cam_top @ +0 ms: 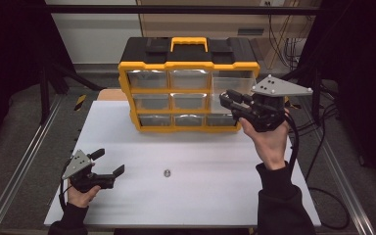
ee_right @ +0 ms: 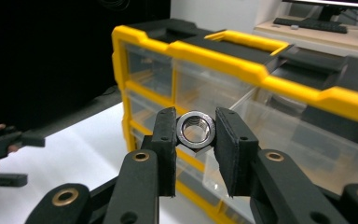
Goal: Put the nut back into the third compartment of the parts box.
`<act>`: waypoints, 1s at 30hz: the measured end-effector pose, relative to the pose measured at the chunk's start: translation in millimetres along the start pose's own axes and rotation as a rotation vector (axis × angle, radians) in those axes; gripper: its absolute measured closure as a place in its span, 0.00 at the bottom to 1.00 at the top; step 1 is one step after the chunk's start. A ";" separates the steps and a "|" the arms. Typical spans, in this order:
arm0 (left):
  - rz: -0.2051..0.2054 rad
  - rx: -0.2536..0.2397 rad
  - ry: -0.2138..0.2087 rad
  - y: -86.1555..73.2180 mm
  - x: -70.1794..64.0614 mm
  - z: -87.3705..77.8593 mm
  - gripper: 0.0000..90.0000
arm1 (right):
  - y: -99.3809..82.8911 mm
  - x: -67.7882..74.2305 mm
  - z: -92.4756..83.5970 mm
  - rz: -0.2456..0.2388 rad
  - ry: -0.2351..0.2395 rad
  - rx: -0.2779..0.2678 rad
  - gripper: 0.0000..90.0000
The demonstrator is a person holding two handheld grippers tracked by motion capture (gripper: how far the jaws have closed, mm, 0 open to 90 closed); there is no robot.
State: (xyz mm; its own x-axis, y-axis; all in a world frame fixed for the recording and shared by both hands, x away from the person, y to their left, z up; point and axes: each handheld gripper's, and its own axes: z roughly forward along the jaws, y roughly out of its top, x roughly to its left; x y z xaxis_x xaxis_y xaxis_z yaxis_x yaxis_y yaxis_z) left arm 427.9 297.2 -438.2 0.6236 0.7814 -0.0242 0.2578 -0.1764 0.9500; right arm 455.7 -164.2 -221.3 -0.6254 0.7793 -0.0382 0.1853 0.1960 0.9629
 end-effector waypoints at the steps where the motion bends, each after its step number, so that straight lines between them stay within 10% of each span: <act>1: 0.000 0.000 0.000 0.0 -0.1 0.1 0.03 | 3.2 -1.4 0.0 0.001 -0.007 0.000 0.78; 30: -0.002 0.001 0.001 -0.1 0.3 0.3 0.03 | 25.1 -47.0 45.7 0.058 -0.178 0.149 0.78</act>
State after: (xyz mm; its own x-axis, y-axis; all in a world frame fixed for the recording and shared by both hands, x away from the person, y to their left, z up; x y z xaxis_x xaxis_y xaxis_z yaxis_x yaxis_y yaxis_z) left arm 428.3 297.3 -438.4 0.6222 0.7824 -0.0260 0.2598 -0.1750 0.9497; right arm 524.3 -168.8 -207.5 -0.4694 0.8819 -0.0435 0.3346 0.2232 0.9155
